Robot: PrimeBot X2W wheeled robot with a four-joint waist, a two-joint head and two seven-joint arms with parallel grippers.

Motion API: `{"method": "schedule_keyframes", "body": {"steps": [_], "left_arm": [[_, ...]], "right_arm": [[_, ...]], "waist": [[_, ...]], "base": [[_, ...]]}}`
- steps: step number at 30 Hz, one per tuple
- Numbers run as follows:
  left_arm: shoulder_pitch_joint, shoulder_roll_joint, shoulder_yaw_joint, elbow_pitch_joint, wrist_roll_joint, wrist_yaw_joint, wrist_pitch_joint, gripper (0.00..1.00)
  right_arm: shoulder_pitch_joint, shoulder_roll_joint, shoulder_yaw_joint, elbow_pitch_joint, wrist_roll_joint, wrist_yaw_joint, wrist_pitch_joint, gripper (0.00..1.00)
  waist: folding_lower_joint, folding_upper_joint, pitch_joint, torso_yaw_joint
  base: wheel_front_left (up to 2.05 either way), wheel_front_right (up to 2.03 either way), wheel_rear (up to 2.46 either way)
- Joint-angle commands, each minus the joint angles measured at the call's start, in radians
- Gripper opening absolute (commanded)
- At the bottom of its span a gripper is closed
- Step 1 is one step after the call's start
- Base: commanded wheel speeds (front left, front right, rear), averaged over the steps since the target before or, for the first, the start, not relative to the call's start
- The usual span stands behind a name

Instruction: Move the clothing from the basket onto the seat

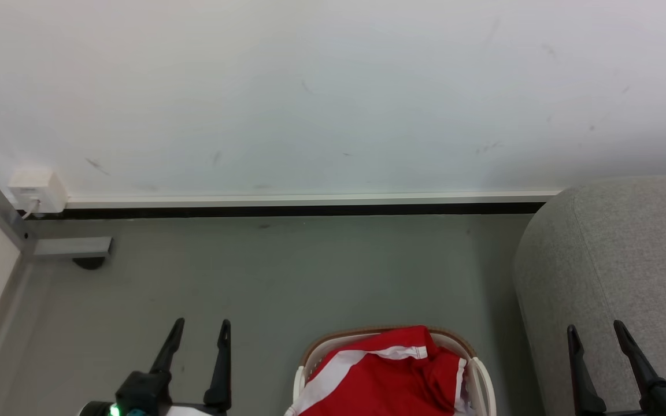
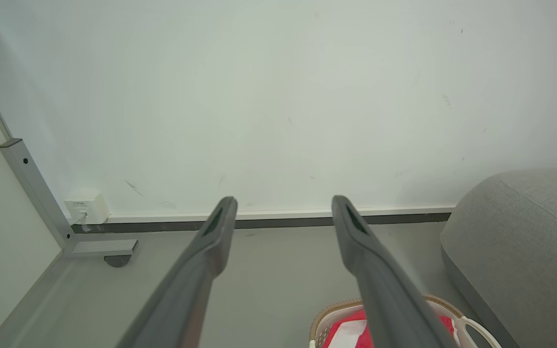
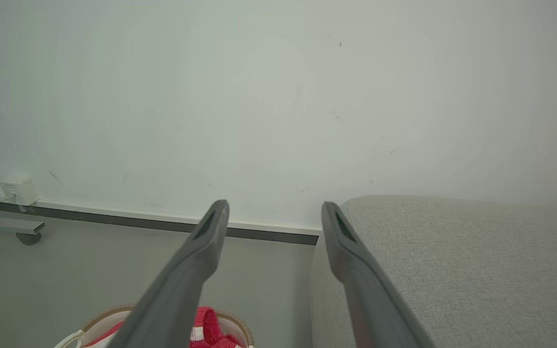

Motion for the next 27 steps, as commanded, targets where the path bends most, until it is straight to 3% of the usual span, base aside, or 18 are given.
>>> {"method": "schedule_keyframes", "body": {"steps": [1, 12, 27], "left_arm": [[0.008, 0.008, 0.005, 0.000, 0.011, 0.001, -0.002, 1.00], [0.003, 0.007, 0.012, 0.011, 0.013, -0.013, -0.002, 1.00], [-0.121, 0.010, -0.051, 0.149, 0.063, -0.073, -0.002, 1.00]], "right_arm": [[0.011, 0.001, 0.000, 0.003, -0.006, -0.002, -0.003, 1.00], [-0.015, 0.004, 0.012, -0.009, 0.013, -0.002, -0.002, 1.00], [-0.084, 0.007, 0.040, -0.060, 0.035, -0.002, -0.002, 1.00]], "waist": [[0.0000, 0.0000, 0.000, -0.002], [0.0000, 0.0000, 0.013, -0.051], [0.0000, 0.0000, 0.129, -0.220]], "base": [[0.00, 0.00, 0.00], [0.00, 0.00, 0.00], [0.00, 0.00, 0.00]]}}
